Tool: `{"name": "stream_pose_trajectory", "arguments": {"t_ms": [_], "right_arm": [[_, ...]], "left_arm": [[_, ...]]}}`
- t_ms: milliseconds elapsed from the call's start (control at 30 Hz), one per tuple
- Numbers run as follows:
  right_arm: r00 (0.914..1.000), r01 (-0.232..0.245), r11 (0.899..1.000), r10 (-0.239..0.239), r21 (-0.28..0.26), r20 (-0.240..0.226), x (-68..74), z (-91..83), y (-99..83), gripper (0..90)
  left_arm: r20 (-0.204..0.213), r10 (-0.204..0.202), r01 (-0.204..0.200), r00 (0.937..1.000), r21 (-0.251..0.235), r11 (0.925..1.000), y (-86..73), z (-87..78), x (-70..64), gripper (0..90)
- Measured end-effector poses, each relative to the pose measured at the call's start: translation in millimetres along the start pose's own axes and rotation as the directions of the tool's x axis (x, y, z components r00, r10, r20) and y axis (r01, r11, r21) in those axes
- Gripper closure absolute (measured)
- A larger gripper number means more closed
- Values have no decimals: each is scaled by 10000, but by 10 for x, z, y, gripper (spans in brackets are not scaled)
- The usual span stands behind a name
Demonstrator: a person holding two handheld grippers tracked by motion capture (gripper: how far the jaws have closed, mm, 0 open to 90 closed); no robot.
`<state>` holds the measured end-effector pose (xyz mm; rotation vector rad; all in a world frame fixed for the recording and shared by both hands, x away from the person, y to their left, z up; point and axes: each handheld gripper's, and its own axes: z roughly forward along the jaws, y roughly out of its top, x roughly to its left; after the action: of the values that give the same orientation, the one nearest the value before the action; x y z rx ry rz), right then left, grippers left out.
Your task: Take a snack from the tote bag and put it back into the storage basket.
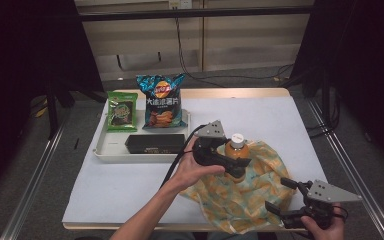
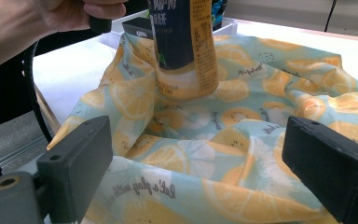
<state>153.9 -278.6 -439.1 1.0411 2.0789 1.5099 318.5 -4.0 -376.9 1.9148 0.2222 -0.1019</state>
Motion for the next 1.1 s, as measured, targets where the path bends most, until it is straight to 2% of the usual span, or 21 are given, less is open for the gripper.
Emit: {"name": "stream_pose_trajectory", "arguments": {"t_ms": [200, 367, 467, 567, 700, 800, 1100], "right_arm": [[10000, 7, 10000, -7, -20, -83, 2, 15, 4, 70], [10000, 6, 10000, -7, -78, -92, 15, -2, 9, 56], [10000, 24, 10000, -25, -87, -67, 21, -1, 11, 50], [10000, 6, 9999, -7, -131, -74, 19, -2, 12, 47], [9999, 0, 9999, -2, -121, -126, 15, -6, 12, 42], [10000, -1, 9999, 0, -117, -99, 18, -5, 14, 38], [10000, 19, 9995, -19, -303, 4, 10, -22, 23, 25]], "left_arm": [[95, 36, -34, 9999, -179, 9998, 101, -73, 2, 303], [83, 245, -243, 9997, -184, 9995, 211, -137, -11, 303], [290, 273, -263, 9992, -332, 9991, 287, -207, -5, 304], [184, 381, -376, 9991, -256, 9990, 341, -257, -10, 303], [190, 481, -477, 9987, -206, 9986, 353, -327, 11, 303], [184, 393, -387, 9991, -305, 9988, 345, -391, 30, 303], [-206, 423, -427, 9989, -179, 9989, 288, -658, 94, 303]]}}
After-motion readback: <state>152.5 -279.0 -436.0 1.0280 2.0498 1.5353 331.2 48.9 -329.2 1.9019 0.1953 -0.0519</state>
